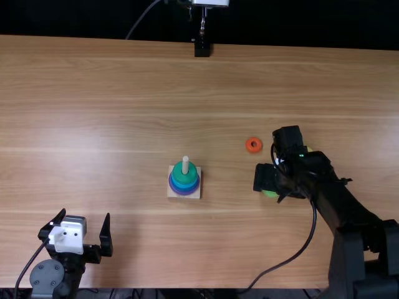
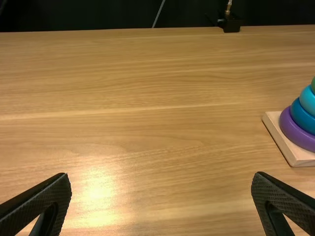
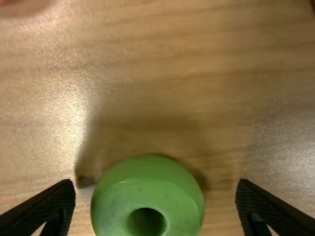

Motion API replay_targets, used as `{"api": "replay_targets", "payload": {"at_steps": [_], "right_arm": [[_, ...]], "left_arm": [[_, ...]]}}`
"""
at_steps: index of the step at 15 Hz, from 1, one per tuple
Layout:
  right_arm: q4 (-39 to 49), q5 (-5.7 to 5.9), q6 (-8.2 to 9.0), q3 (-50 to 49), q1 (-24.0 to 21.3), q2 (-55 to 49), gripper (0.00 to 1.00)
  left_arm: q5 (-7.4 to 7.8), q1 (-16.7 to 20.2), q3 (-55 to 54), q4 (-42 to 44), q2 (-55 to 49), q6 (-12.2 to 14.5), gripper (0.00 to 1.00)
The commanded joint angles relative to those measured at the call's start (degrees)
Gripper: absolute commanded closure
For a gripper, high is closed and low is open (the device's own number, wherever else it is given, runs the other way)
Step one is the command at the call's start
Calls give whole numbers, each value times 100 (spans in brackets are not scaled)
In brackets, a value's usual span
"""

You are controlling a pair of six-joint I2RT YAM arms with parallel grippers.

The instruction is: Build the Hanoi tower: stack the rings onto the peg from bottom to top in this color order: purple, dark blue, light blue, dark green, light green, yellow, orange.

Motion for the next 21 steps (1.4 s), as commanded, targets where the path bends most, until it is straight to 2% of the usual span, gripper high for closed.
{"api": "replay_targets", "payload": {"at_steps": [1, 2, 4, 5, 8, 13, 17, 21], "right_arm": [[-11, 83, 158, 201, 129, 91, 57], [-11, 83, 147, 201, 138, 91, 77], [-22, 93, 147, 201, 208, 91, 94], [-43, 93, 137, 201, 243, 82, 100], [-422, 93, 31, 421, 375, 21, 100], [-1635, 83, 21, 1274, 1043, -489, 100], [-2426, 72, 21, 2478, 1834, -498, 100], [-2816, 83, 21, 3734, 2317, -401, 100]], "left_arm": [[139, 55, -663, -227, -67, 71, 0], [139, 55, -663, -227, -67, 71, 0], [139, 55, -663, -227, -67, 71, 0], [139, 55, -663, -227, -67, 71, 0], [139, 55, -663, -227, -67, 71, 0], [139, 55, -663, -227, -67, 71, 0], [139, 55, -663, -227, -67, 71, 0], [149, 55, -663, -227, -67, 71, 0]]}}
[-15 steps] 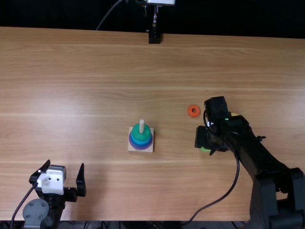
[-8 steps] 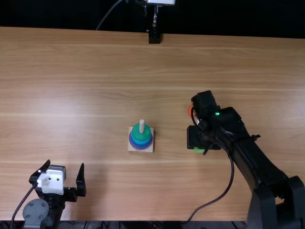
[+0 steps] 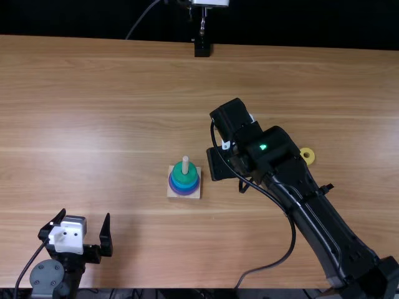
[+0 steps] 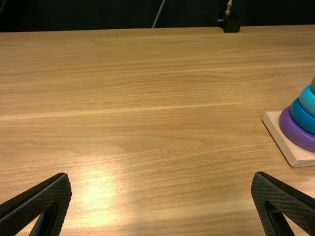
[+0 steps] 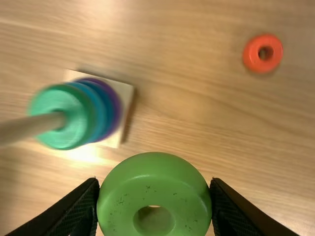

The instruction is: Build the Hanoi tower: stack the rings onto the peg from bottom to top in this color order: purple, dark blue, light blue, dark green, light green, yellow, orange.

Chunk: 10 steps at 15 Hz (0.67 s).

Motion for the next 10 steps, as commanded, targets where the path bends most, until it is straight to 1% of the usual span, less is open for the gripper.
{"api": "replay_targets", "payload": {"at_steps": [1, 5, 8, 10], "right_arm": [[-128, 67, -3, 475, 132, 28, 100], [-613, 67, -3, 1398, 440, 485, 100], [-740, 67, 7, 1890, 615, 880, 100], [-740, 67, 18, 2118, 721, 968, 100]], "left_arm": [[134, 55, -663, -225, -67, 69, 0], [134, 55, -663, -225, -67, 69, 0], [134, 55, -663, -214, -67, 69, 0], [134, 55, -663, -225, -67, 69, 0]]}}
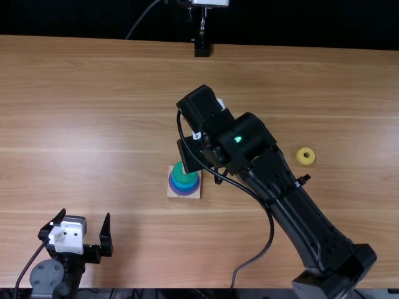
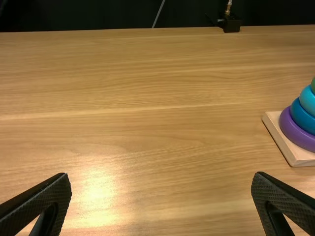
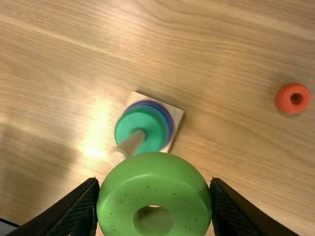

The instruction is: Build the Hanoi tower: stack the rings onto the peg from bottom to top in this color order: purple, dark blue, light blue, dark green, light green, yellow, orange.

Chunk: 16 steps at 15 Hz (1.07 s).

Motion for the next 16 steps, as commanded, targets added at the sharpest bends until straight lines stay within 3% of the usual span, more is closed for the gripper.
{"api": "replay_targets", "payload": {"at_steps": [1, 16], "right_arm": [[-1, 67, 18, 228, 102, 68, 100], [-33, 78, -3, 456, 278, 754, 100]], "left_arm": [[147, 55, -663, -225, -67, 69, 0], [147, 55, -663, -225, -67, 69, 0]]}}
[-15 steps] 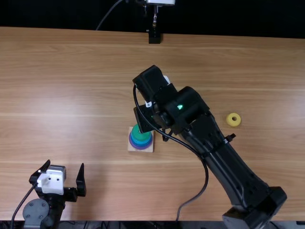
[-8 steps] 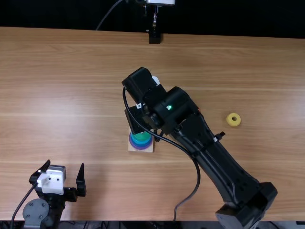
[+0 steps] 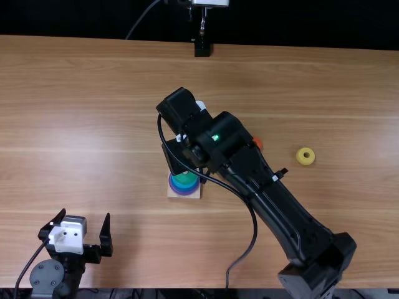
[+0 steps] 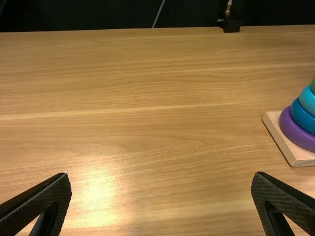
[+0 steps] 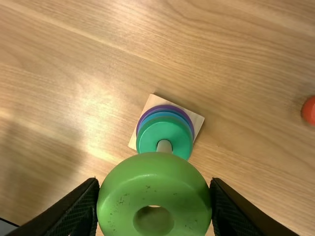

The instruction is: Build the Hanoi tower: stack the rings onto the peg from bottom to top in this color order: purple, dark blue, light blue, dark green, light green, yellow, orange.

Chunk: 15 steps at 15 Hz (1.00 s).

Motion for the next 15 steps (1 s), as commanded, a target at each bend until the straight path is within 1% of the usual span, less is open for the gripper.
{"api": "replay_targets", "payload": {"at_steps": [1, 3, 4, 5, 6, 10, 13, 15], "right_arm": [[-4, 84, -8, 100, 20, 222, 100], [6, 95, 3, 100, 3, 240, 100], [48, 95, 66, 153, 3, 240, 100], [48, 84, 98, 206, 3, 284, 56], [6, 84, 98, 197, 3, 433, 0], [38, 84, 98, 249, 3, 451, 0], [-4, 84, 98, 706, -6, 442, 0], [-26, 95, 77, 803, -41, 433, 0]], "left_arm": [[145, 57, -663, -225, -67, 71, 0], [134, 57, -663, -225, -67, 71, 0], [145, 57, -663, -225, -67, 71, 0], [134, 57, -663, -225, -67, 71, 0], [134, 57, -663, -225, -67, 71, 0], [134, 57, -663, -225, -67, 71, 0], [134, 57, -663, -225, -67, 71, 0], [134, 57, -663, -225, -67, 71, 0]]}}
